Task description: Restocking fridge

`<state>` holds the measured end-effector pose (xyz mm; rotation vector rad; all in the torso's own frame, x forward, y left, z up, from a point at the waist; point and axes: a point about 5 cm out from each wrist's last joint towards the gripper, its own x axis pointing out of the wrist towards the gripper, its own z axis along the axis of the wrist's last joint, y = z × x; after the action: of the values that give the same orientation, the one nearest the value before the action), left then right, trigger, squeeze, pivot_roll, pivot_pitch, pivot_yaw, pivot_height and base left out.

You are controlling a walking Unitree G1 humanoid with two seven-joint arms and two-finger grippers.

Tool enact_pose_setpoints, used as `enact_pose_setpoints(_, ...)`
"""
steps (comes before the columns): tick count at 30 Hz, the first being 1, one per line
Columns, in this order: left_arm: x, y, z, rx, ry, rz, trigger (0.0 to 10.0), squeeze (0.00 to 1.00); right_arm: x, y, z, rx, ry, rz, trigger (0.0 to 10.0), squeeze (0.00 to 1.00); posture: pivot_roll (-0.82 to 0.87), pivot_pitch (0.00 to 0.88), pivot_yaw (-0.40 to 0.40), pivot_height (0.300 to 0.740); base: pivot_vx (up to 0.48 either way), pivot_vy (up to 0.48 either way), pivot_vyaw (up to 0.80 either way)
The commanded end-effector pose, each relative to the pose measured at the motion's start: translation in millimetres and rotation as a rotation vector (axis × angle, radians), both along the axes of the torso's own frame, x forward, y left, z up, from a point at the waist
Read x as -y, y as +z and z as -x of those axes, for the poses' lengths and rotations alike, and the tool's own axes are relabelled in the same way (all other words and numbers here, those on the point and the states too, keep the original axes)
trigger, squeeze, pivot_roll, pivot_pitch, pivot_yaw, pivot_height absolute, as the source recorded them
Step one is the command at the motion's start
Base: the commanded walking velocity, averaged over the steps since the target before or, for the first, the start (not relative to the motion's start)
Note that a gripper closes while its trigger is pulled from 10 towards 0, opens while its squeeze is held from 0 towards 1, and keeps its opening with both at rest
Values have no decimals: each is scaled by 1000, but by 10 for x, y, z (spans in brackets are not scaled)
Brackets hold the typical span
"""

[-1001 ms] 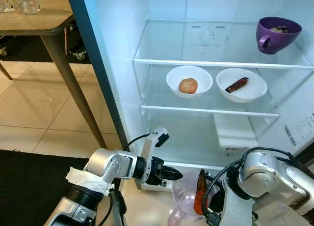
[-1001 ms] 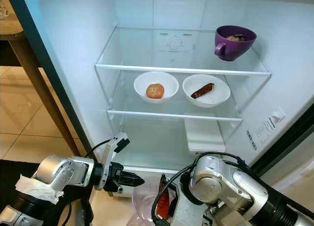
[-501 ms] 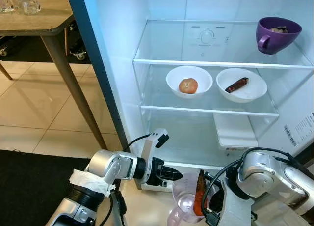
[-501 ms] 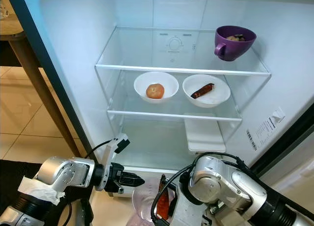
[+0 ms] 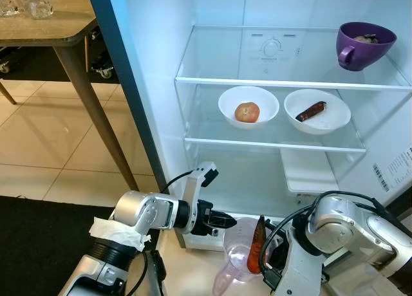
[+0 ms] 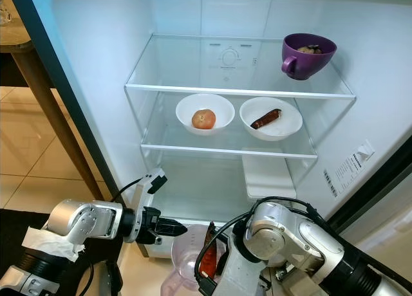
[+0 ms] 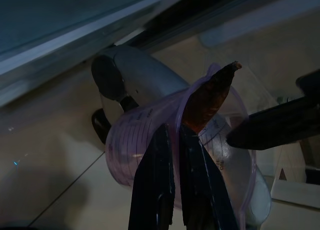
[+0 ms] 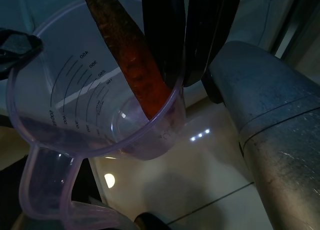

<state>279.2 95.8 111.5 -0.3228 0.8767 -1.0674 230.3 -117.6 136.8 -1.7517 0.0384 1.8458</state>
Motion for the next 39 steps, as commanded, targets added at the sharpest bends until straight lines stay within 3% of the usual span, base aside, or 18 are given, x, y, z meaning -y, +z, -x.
enact_pose_setpoints(1, 12, 37, -11, 2, 10, 13, 0, 0, -55, 36, 13, 20, 36, -45, 0, 0, -23, 98, 32, 369, 0, 0, 0)
enact_pose_setpoints(5, 18, 50, -15, 8, 8, 16, 0, 0, -56, 40, -4, 23, 30, -50, 0, 0, -23, 100, 33, 369, 0, 0, 0)
enact_pose_setpoints(6, 17, 47, -15, 7, 9, 15, 0, 0, -59, 44, -10, 27, 28, -53, 1333, 0, -23, 100, 33, 369, 0, 0, 0)
enact_pose_setpoints(8, 14, 36, -12, 6, 10, 13, 0, 0, -68, 55, -20, 32, 22, -63, 1333, 0, -23, 100, 33, 369, 0, 0, 0)
enact_pose_setpoints(9, 13, 22, -7, 4, 11, 10, 0, 0, -78, 68, -34, 40, 12, -77, 8275, 0, -25, 100, 32, 369, 0, 0, 0)
enact_pose_setpoints(10, 13, 22, -7, 4, 11, 10, 0, 0, -78, 68, -34, 40, 12, -77, 8275, 0, -25, 100, 32, 369, 0, 0, 0)
enact_pose_setpoints(11, 12, 5, -1, 1, 11, 6, 0, 0, -99, 91, -62, 59, -8, -104, 10000, 518, -25, 100, 32, 369, 0, 0, 0)
enact_pose_setpoints(12, 12, 5, -1, 1, 11, 6, 0, 0, -99, 91, -62, 59, -8, -104, 10000, 518, -25, 100, 32, 369, 0, 0, 0)
enact_pose_setpoints(13, 13, -7, 3, -1, 13, 3, 0, 0, -112, 107, -80, 66, -22, -120, 10000, 1000, -25, 100, 32, 369, 0, 0, 0)
enact_pose_setpoints(24, 18, -43, 15, -12, 34, 1, 0, 0, -71, 295, -304, 181, -76, -187, 10000, 1000, -24, 102, 33, 369, 0, 0, 0)
enact_pose_setpoints(30, -6, -54, -29, 5, 85, 0, 0, 0, 99, 404, -443, 236, -153, -179, 10000, 1000, -23, 102, 30, 369, 0, 0, 0)
enact_pose_setpoints(31, -31, -33, -85, 23, 135, 15, 0, 0, 219, 466, -514, 260, -211, -174, 10000, 1000, -23, 102, 30, 369, 0, 0, 0)
enact_pose_setpoints(33, -39, -25, -104, 30, 153, 21, 0, 0, 261, 488, -539, 269, -234, -174, 10000, 1000, -23, 102, 30, 369, 0, 0, 0)
enact_pose_setpoints(35, -67, -4, -154, 52, 213, 35, 0, 0, 488, 589, -650, 316, -356, -162, 10000, 0, -21, 103, 28, 369, 0, 0, 0)
enact_pose_setpoints(39, -76, 13, -190, 79, 273, 61, 0, 0, 652, 612, -710, 351, -466, -169, 10000, 0, -23, 102, 27, 369, 0, 0, 0)
